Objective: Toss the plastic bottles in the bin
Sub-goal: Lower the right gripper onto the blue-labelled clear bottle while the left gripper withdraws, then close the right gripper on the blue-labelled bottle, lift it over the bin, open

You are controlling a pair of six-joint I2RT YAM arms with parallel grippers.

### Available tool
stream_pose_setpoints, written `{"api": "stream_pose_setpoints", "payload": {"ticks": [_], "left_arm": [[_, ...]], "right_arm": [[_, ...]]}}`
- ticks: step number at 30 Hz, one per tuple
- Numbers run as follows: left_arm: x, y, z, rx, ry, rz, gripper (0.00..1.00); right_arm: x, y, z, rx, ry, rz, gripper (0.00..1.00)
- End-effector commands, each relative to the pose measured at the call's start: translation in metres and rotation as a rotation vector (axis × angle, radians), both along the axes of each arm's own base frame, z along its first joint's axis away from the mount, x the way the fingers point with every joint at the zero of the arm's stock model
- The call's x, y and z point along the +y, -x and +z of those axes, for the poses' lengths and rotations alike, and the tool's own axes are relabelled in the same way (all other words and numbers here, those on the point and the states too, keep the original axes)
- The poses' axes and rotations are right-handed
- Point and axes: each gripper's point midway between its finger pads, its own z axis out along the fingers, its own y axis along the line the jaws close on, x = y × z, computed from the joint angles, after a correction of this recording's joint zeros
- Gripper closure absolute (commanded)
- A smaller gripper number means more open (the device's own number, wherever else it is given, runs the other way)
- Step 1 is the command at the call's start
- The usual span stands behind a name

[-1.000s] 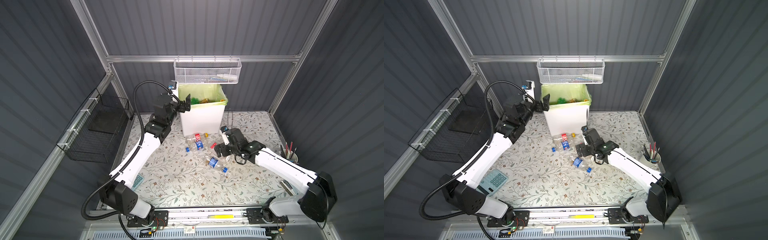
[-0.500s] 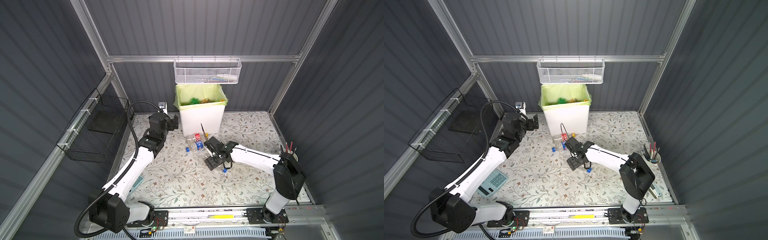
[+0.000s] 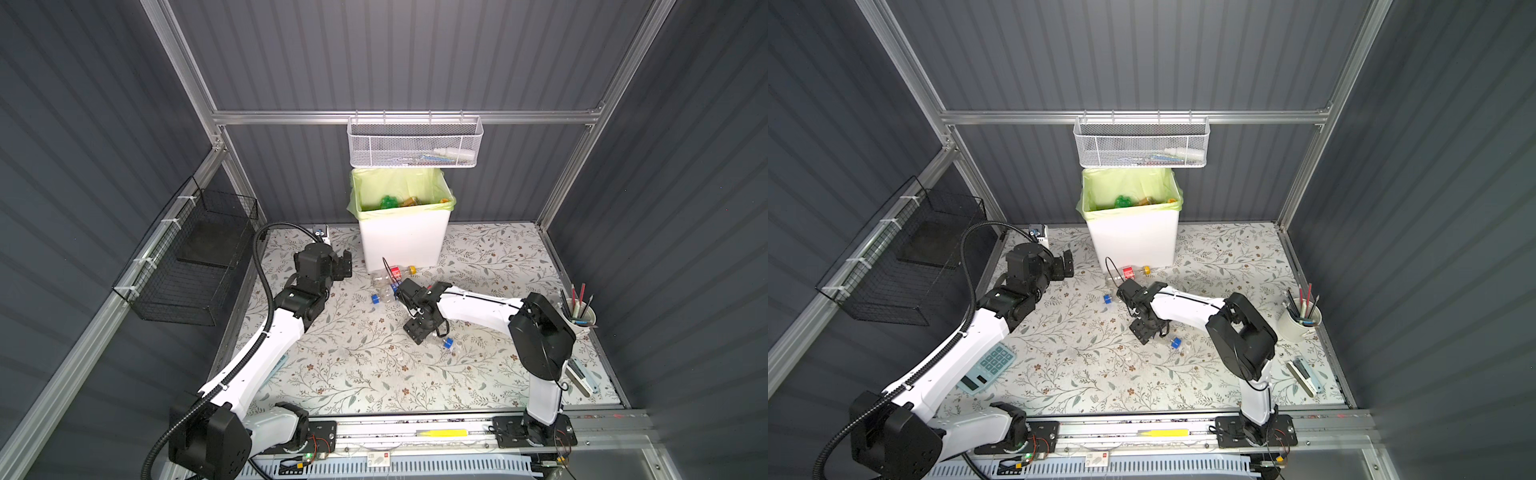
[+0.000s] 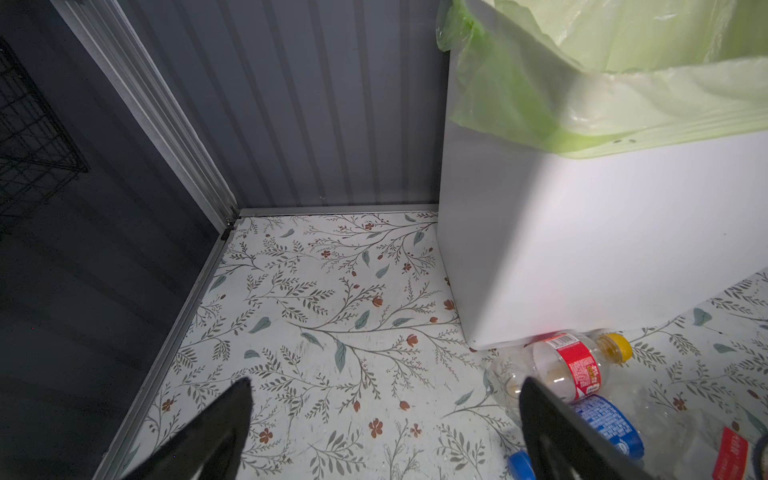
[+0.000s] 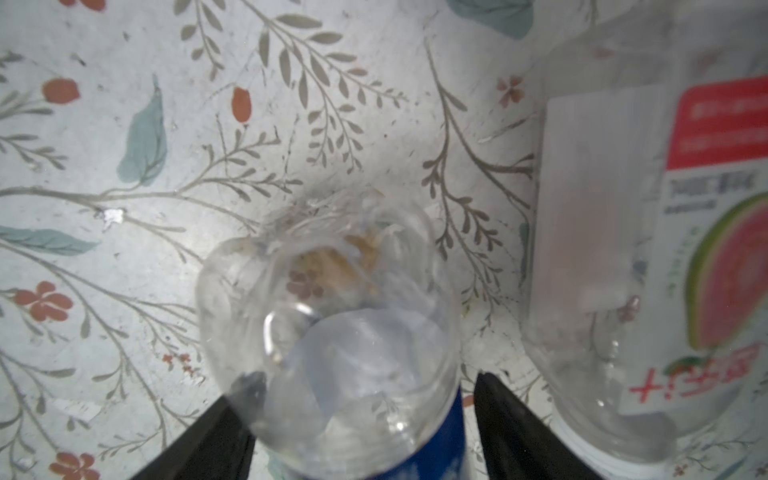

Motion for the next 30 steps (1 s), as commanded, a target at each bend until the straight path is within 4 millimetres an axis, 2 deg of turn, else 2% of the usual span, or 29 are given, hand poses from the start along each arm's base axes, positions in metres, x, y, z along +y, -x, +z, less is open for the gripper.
{"api": "stream_pose_setpoints", "payload": {"ticks": [1, 10, 13, 17, 20, 22, 24, 25, 26, 28, 30], "left_arm": [[0.008, 0.007, -0.009, 0.021, 0.009, 0.031, 0.00], [0.012, 0.012, -0.020, 0.044, 0.006, 0.049, 0.00], [0.012, 0.012, -0.021, 0.046, 0.006, 0.051, 0.00], [0.012, 0.012, -0.023, 0.052, 0.006, 0.051, 0.00], [0.011, 0.010, -0.031, 0.067, 0.000, 0.048, 0.00], [0.009, 0.009, -0.040, 0.085, -0.005, 0.044, 0.00], [0.005, 0.007, -0.050, 0.114, -0.010, 0.025, 0.00], [0.003, 0.007, -0.055, 0.128, -0.011, 0.011, 0.00], [0.000, 0.006, -0.060, 0.143, -0.015, -0.002, 0.00], [-0.003, 0.005, -0.067, 0.167, -0.023, -0.020, 0.00], [-0.006, 0.004, -0.074, 0.188, -0.031, -0.037, 0.00]], "right_arm": [[0.002, -0.001, 0.005, -0.007, 0.024, 0.019, 0.24], [0.009, -0.003, 0.011, -0.008, 0.002, 0.064, 0.42], [0.016, -0.009, 0.026, -0.046, -0.034, 0.081, 0.45], [0.028, -0.030, 0.065, -0.141, -0.102, 0.095, 0.47], [0.037, -0.059, 0.125, -0.277, -0.203, 0.085, 0.50], [0.038, -0.081, 0.184, -0.406, -0.302, 0.075, 0.51], [0.034, -0.101, 0.264, -0.589, -0.422, 0.064, 0.52], [0.030, -0.106, 0.300, -0.674, -0.473, 0.061, 0.52], [0.023, -0.109, 0.344, -0.787, -0.538, 0.060, 0.51], [0.004, -0.105, 0.424, -0.993, -0.658, 0.048, 0.49], [-0.021, -0.093, 0.490, -1.166, -0.772, 0.024, 0.49]]}}
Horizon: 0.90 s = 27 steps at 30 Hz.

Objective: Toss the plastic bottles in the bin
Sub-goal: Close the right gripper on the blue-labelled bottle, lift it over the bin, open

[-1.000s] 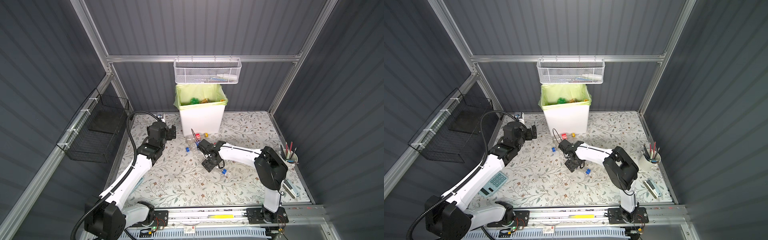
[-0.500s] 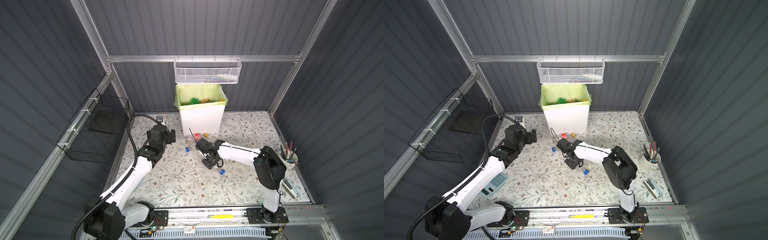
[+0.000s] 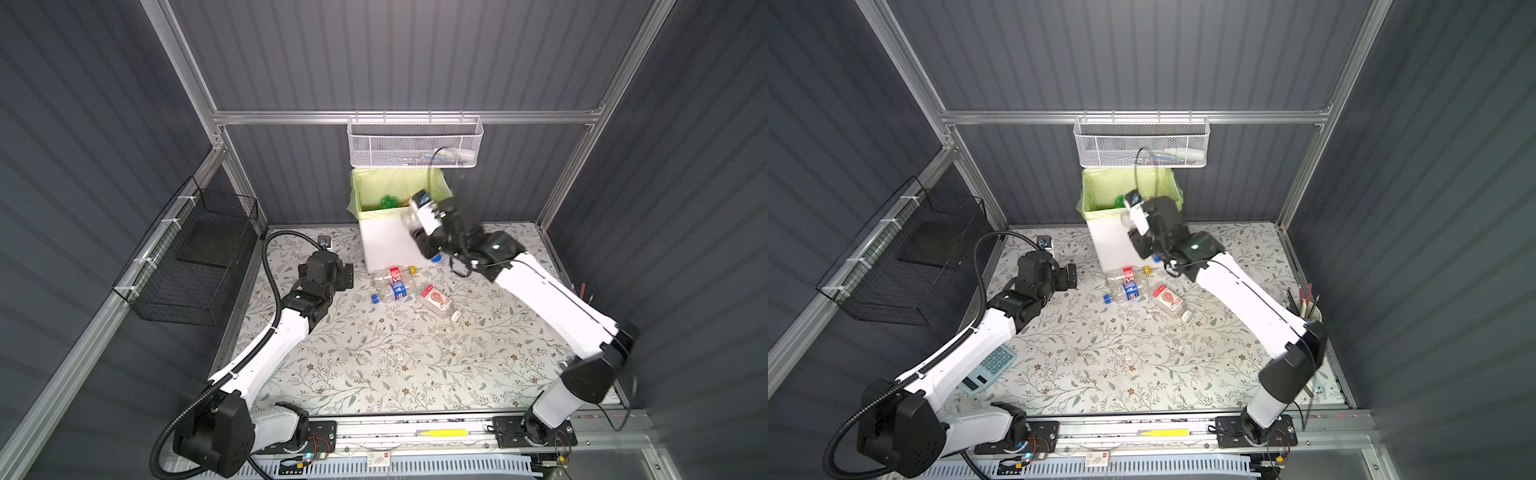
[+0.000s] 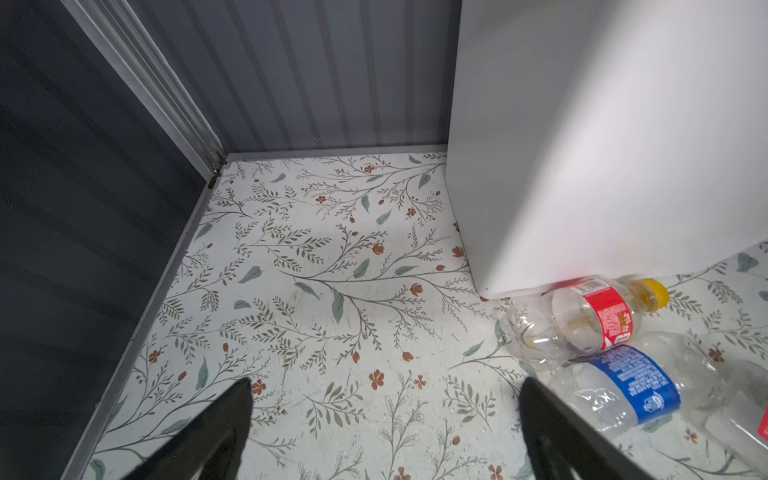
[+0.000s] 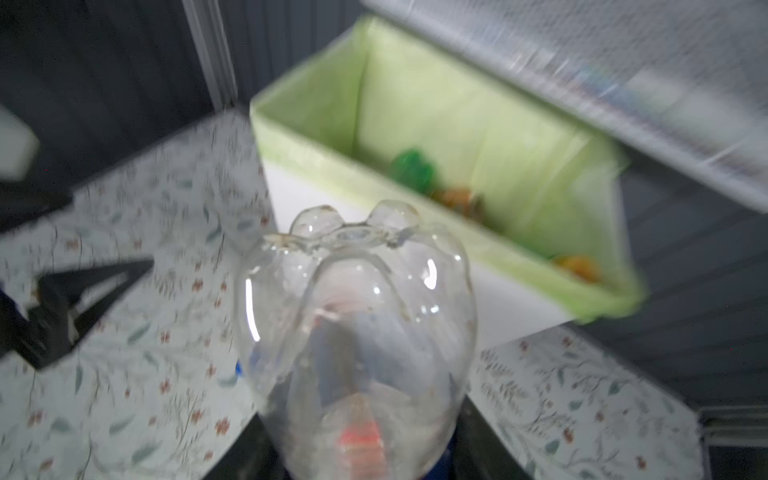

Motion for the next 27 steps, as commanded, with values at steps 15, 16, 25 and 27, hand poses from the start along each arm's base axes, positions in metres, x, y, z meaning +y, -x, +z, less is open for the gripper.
{"api": "stream_pose_setpoints", "payload": {"ticks": [15, 16, 25, 27], "left_arm": [[-0.032, -0.002, -0.041, 0.136, 0.072, -0.142, 0.00], [-0.034, -0.002, -0.043, 0.141, 0.076, -0.145, 0.00], [-0.036, 0.007, -0.036, 0.119, 0.045, -0.155, 0.00], [-0.045, 0.011, -0.034, 0.106, -0.002, -0.176, 0.00]], "right_arm": [[0.000, -0.107, 0.089, -0.022, -0.629, 0.130, 0.40], [0.014, -0.120, 0.067, 0.063, -0.598, 0.137, 0.37], [-0.027, -0.107, 0.104, -0.105, -0.467, -0.052, 0.01], [-0.042, -0.093, 0.110, -0.153, -0.469, -0.079, 0.01]]}}
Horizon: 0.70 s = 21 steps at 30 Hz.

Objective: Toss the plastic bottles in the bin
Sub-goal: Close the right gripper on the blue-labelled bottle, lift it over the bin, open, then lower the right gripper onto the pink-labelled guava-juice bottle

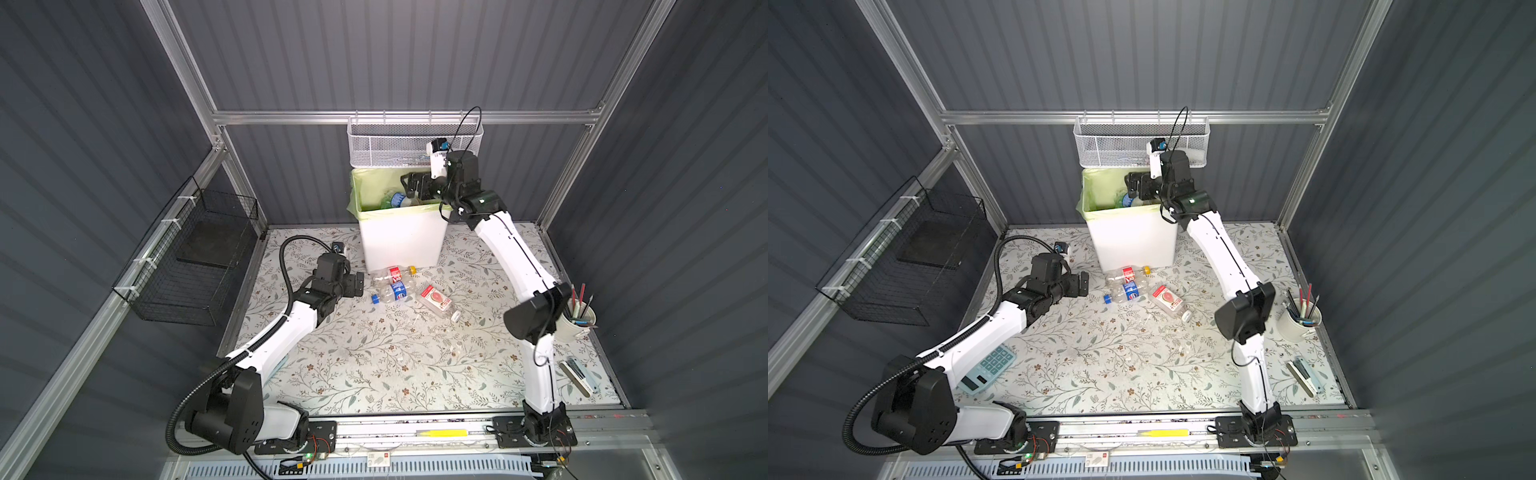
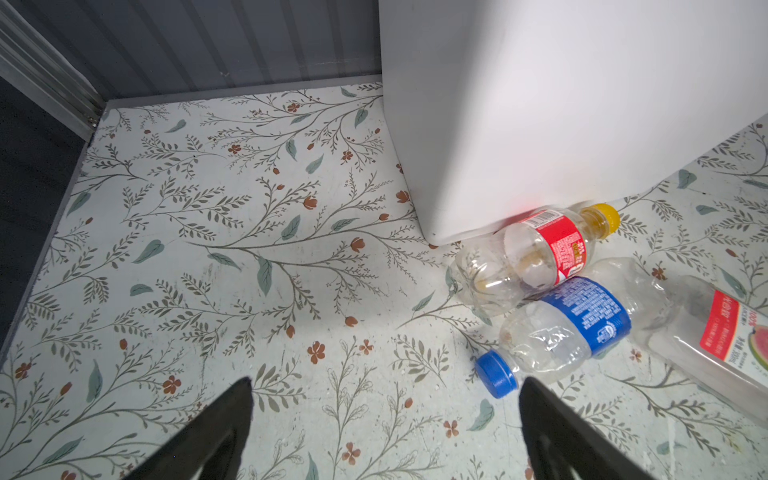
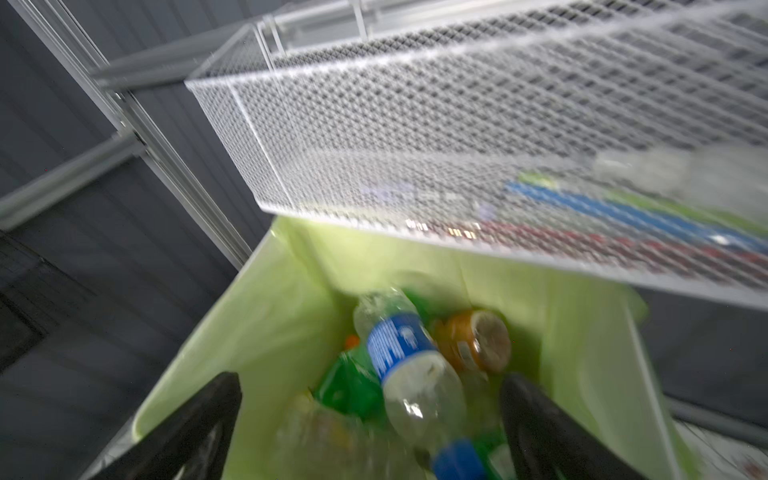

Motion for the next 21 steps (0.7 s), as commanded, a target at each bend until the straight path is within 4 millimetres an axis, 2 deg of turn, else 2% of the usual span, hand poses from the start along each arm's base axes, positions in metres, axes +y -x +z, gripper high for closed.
{"api": "stream_pose_setpoints", "payload": {"ticks": [1, 3, 7, 10, 16, 17, 21], "left_arm": [[-0.014, 0.012, 0.008, -0.034, -0.075, -0.050, 0.00], [-0.025, 0.015, 0.007, -0.042, -0.143, -0.087, 0.00], [-0.048, 0.016, 0.002, -0.015, -0.189, -0.191, 0.00], [-0.056, 0.015, -0.003, 0.014, -0.197, -0.223, 0.00], [-0.056, 0.016, -0.007, 0.020, -0.177, -0.211, 0.00], [-0.055, 0.016, -0.007, 0.017, -0.174, -0.203, 0.00], [-0.041, 0.014, -0.008, 0.001, -0.180, -0.111, 0.00]], "right_arm": [[-0.052, 0.057, 0.123, -0.303, -0.082, -0.100, 0.01], [-0.061, 0.068, 0.117, -0.291, -0.051, -0.115, 0.01], [-0.071, 0.085, 0.073, -0.217, 0.051, -0.115, 0.01], [-0.076, 0.097, 0.021, -0.120, 0.153, -0.085, 0.01], [-0.086, 0.132, -0.112, 0.145, 0.309, -0.037, 0.01], [-0.089, 0.142, -0.139, 0.214, 0.349, -0.029, 0.01], [-0.085, 0.168, -0.210, 0.373, 0.426, 0.019, 0.01]]}}
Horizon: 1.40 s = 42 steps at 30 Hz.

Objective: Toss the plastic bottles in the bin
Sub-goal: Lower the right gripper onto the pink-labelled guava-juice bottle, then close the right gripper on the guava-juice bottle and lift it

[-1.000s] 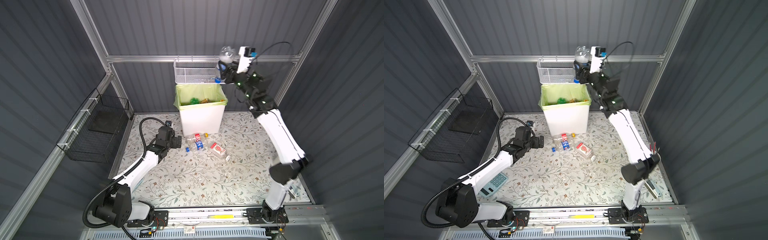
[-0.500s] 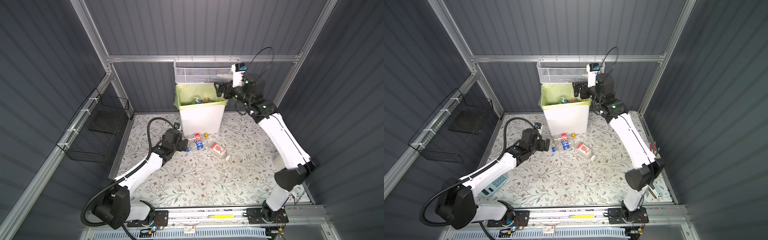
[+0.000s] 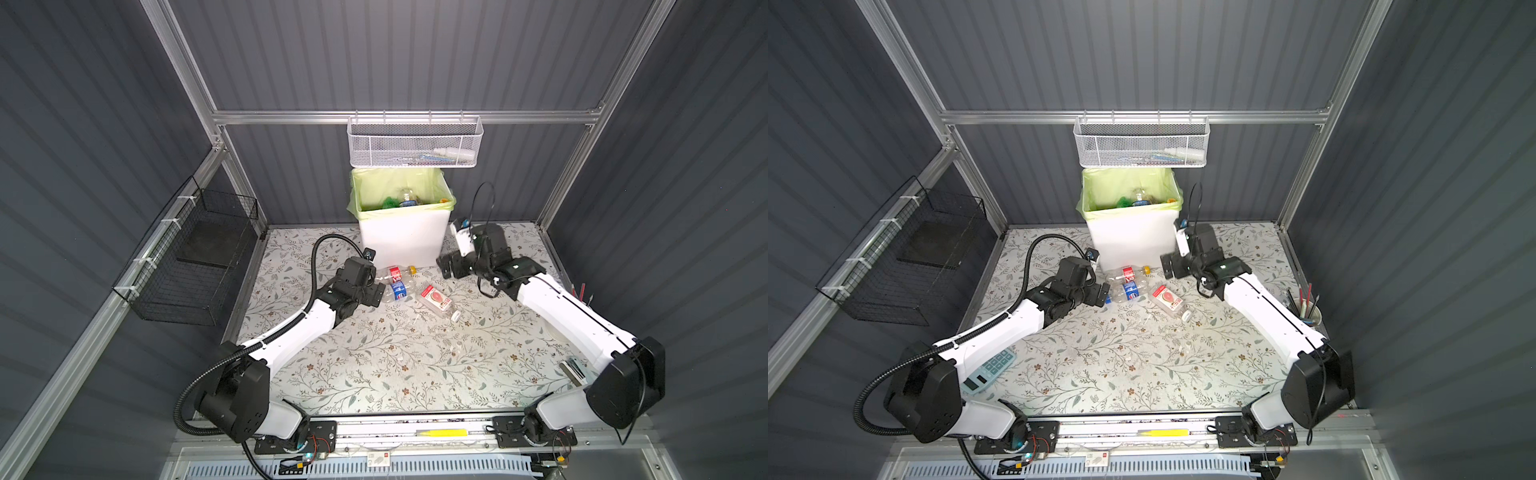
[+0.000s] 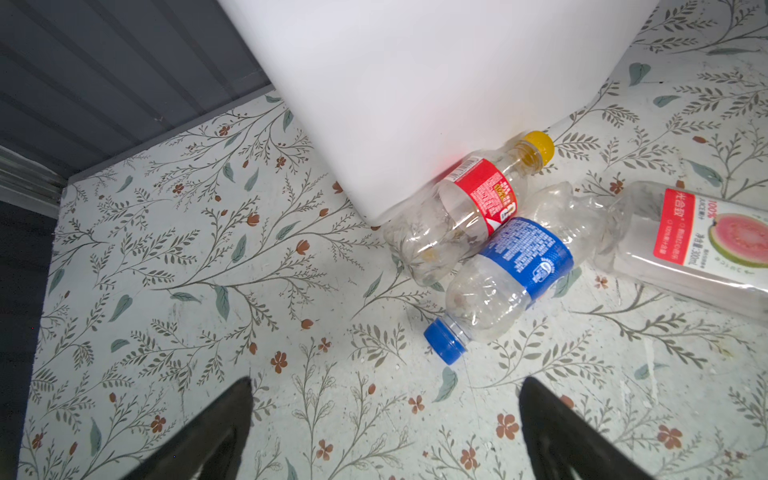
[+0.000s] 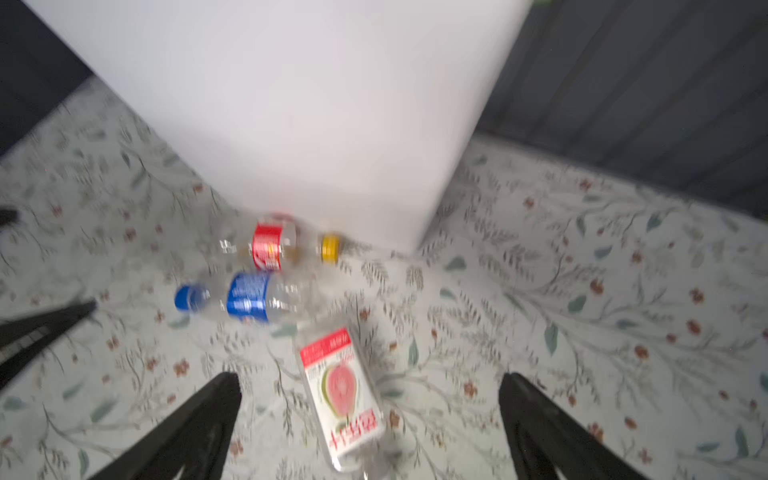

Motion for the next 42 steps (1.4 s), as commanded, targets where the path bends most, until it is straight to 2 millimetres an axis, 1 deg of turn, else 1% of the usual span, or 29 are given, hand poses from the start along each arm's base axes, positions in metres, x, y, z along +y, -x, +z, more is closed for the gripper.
{"api": "stream_pose_setpoints", "payload": {"ticks": [1, 2, 5, 8, 11, 16, 22, 27, 33, 35, 38, 41, 42], "left_arm": [[0.012, -0.001, 0.006, -0.037, 0.008, 0.078, 0.00], [0.015, -0.001, 0.006, -0.047, 0.011, 0.098, 0.00], [0.022, -0.001, 0.010, -0.071, 0.022, 0.140, 0.00], [0.027, 0.002, 0.011, -0.087, 0.034, 0.162, 0.00], [0.032, 0.005, 0.010, -0.091, 0.036, 0.177, 0.00], [0.037, 0.010, 0.006, -0.088, 0.028, 0.192, 0.00], [0.038, 0.011, 0.002, -0.080, 0.028, 0.193, 0.00], [0.038, 0.010, 0.000, -0.073, 0.022, 0.190, 0.00], [0.038, 0.011, -0.002, -0.068, 0.015, 0.188, 0.00], [0.037, 0.011, -0.002, -0.066, 0.015, 0.186, 0.00], [0.037, 0.011, -0.005, -0.061, 0.013, 0.186, 0.00], [0.035, 0.010, -0.006, -0.057, 0.014, 0.183, 0.00], [0.035, 0.009, -0.006, -0.055, 0.014, 0.184, 0.00]], "right_arm": [[0.004, 0.019, -0.031, 0.085, 0.046, 0.028, 0.01], [0.006, 0.023, -0.045, 0.123, 0.062, 0.037, 0.01], [0.012, 0.029, -0.076, 0.220, 0.109, 0.066, 0.01], [0.020, 0.030, -0.097, 0.275, 0.162, 0.107, 0.01], [0.025, 0.026, -0.115, 0.317, 0.214, 0.129, 0.01], [0.025, 0.017, -0.136, 0.363, 0.280, 0.133, 0.05], [0.028, 0.005, -0.149, 0.367, 0.330, 0.151, 0.06], [0.031, 0.002, -0.163, 0.402, 0.360, 0.180, 0.09], [0.035, 0.004, -0.176, 0.442, 0.365, 0.209, 0.19], [0.037, 0.005, -0.177, 0.450, 0.360, 0.215, 0.22], [0.038, 0.005, -0.174, 0.448, 0.350, 0.214, 0.29], [0.038, 0.005, -0.164, 0.425, 0.336, 0.209, 0.37], [0.039, 0.004, -0.157, 0.412, 0.326, 0.206, 0.39]]}}
